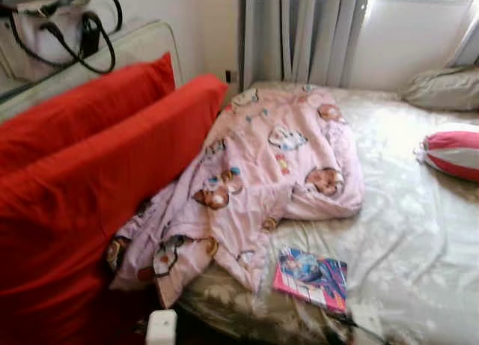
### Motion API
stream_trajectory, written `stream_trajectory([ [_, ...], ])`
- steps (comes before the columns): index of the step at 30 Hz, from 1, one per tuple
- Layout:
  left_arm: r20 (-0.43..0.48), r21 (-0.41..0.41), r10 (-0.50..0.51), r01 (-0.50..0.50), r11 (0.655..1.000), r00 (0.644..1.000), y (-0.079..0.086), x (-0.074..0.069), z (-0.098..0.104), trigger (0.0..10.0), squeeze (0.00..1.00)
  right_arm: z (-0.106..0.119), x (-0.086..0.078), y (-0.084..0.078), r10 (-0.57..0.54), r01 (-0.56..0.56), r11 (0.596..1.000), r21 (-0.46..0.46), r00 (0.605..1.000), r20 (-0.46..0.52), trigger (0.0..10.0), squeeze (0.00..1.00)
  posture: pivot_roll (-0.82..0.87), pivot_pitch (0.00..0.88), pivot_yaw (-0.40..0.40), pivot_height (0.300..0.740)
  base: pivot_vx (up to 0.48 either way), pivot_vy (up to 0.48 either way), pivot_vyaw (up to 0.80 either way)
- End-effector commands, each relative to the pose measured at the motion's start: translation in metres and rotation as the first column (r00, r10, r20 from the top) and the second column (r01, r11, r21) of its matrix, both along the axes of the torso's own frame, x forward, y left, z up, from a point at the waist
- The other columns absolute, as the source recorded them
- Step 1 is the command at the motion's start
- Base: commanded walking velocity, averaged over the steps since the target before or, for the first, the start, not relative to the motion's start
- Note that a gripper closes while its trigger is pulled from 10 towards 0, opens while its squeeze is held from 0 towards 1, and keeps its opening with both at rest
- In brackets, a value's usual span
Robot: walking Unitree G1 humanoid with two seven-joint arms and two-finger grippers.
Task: Clean up the room
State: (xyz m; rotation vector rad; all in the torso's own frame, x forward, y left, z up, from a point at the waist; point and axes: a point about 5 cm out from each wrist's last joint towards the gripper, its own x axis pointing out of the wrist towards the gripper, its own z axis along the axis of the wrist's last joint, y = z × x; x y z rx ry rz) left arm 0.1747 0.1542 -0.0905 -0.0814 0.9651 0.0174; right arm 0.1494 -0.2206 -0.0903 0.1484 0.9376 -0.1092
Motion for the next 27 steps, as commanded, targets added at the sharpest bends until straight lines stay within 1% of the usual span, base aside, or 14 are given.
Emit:
stream_trajectory([
  [1, -0.001, 0.031, 0.004, -0.004, 1.0, 1.0, 0.012, 0.0, 0.0, 10.0, 0.0, 0.005, 0.015, 0.006, 0.001, -0.003, 1.0, 0.024, 0.999, 0.052, 10.0, 0.0, 0.05, 0.0, -0.018, 0.74, 0.0, 0.0, 0.0],
  [6, 0.026, 0.022, 0.036, -0.036, 0.999, 0.999, 0.012, 0.001, 0.002, 10.0, 0.0, 0.013, 0.031, 0.009, -0.002, -0.002, 1.0, 0.028, 0.992, 0.123, 10.0, 0.0, 0.06, 0.0, -0.016, 0.74, 0.0, 0.0, 0.0],
  [7, 0.048, 0.008, 0.06, -0.06, 0.998, 0.997, 0.013, 0.002, 0.003, 10.0, 0.0, 0.02, 0.043, 0.009, -0.018, 0.01, 0.999, 0.045, 0.983, 0.184, 10.0, 0.0, 0.06, 0.0, -0.015, 0.74, 0.0, 0.0, 0.0],
  [11, 0.104, 0.004, 0.093, -0.094, 0.996, 0.99, 0.013, 0.005, 0.006, 10.0, 0.0, 0.042, 0.076, 0.009, -0.022, 0.004, 0.999, 0.054, 0.939, 0.344, 10.0, 0.0, 0.07, 0.0, -0.016, 0.74, 0.0, 0.0, 0.0],
  [12, 0.212, 0.014, 0.099, -0.104, 0.994, 0.972, 0.027, 0.025, 0.019, 10.0, 0.0, 0.048, 0.082, 0.01, -0.025, 0.004, 0.998, 0.056, 0.926, 0.377, 10.0, 0.0, 0.07, 0.0, -0.016, 0.74, 0.0, 0.0, 0.0],
  [13, 0.39, 0.025, 0.098, -0.117, 0.993, 0.916, 0.051, 0.059, 0.048, 10.0, 0.0, 0.056, 0.093, 0.011, -0.022, -0.004, 0.998, 0.06, 0.904, 0.427, 10.0, 0.0, 0.06, 0.0, -0.014, 0.74, 0.0, 0.0, 0.0],
  [14, 0.39, 0.025, 0.098, -0.117, 0.993, 0.916, 0.051, 0.059, 0.048, 10.0, 0.0, 0.056, 0.093, 0.011, -0.022, -0.004, 0.998, 0.06, 0.904, 0.427, 10.0, 0.0, 0.06, 0.0, -0.014, 0.74, 0.0, 0.0, 0.0],
  [15, 0.518, 0.021, 0.09, -0.118, 0.993, 0.851, 0.063, 0.083, 0.073, 10.0, 0.0, 0.065, 0.103, 0.015, -0.002, -0.029, 0.998, 0.057, 0.876, 0.483, 10.0, 0.0, 0.06, 0.0, -0.012, 0.74, 0.0, 0.0, 0.0],
  [17, 0.61, 0.014, 0.066, -0.094, 0.995, 0.79, 0.065, 0.099, 0.092, 10.0, 0.0, 0.076, 0.113, 0.02, 0.013, -0.051, 0.997, 0.053, 0.833, 0.553, 10.0, 0.0, 0.06, 0.0, -0.01, 0.74, 0.0, 0.0, 0.0],
  [20, 0.666, 0.013, 0.041, -0.066, 0.998, 0.745, 0.062, 0.107, 0.104, 10.0, 0.0, 0.083, 0.118, 0.022, 0.005, -0.049, 0.997, 0.058, 0.802, 0.597, 10.0, 0.0, 0.07, 0.0, -0.014, 0.74, 0.0, 0.0, 0.0],
  [23, 0.728, 0.012, 0.027, -0.053, 0.999, 0.685, 0.059, 0.112, 0.115, 10.0, 0.0, 0.088, 0.121, 0.025, 0.003, -0.05, 0.997, 0.056, 0.77, 0.639, 10.0, 0.0, 0.06, 0.0, -0.011, 0.74, 0.0, 0.0, 0.0],
  [24, 0.728, 0.012, 0.027, -0.053, 0.999, 0.685, 0.059, 0.112, 0.115, 10.0, 0.0, 0.088, 0.121, 0.025, 0.003, -0.05, 0.997, 0.056, 0.77, 0.639, 10.0, 0.0, 0.06, 0.0, -0.011, 0.74, 0.0, 0.0, 0.0],
  [25, 0.751, 0.01, 0.022, -0.044, 0.999, 0.66, 0.057, 0.112, 0.12, 10.0, 0.0, 0.093, 0.122, 0.025, 0.002, -0.045, 0.998, 0.047, 0.747, 0.664, 10.0, 0.0, 0.06, 0.0, -0.011, 0.74, 0.0, 0.0, 0.0],
  [27, 0.771, 0.019, 0.002, -0.026, 0.999, 0.637, 0.054, 0.114, 0.124, 10.0, 0.0, 0.096, 0.123, 0.024, -0.007, -0.031, 0.999, 0.044, 0.729, 0.685, 10.0, 0.0, 0.06, 0.0, -0.014, 0.74, 0.0, 0.0, 0.0],
])
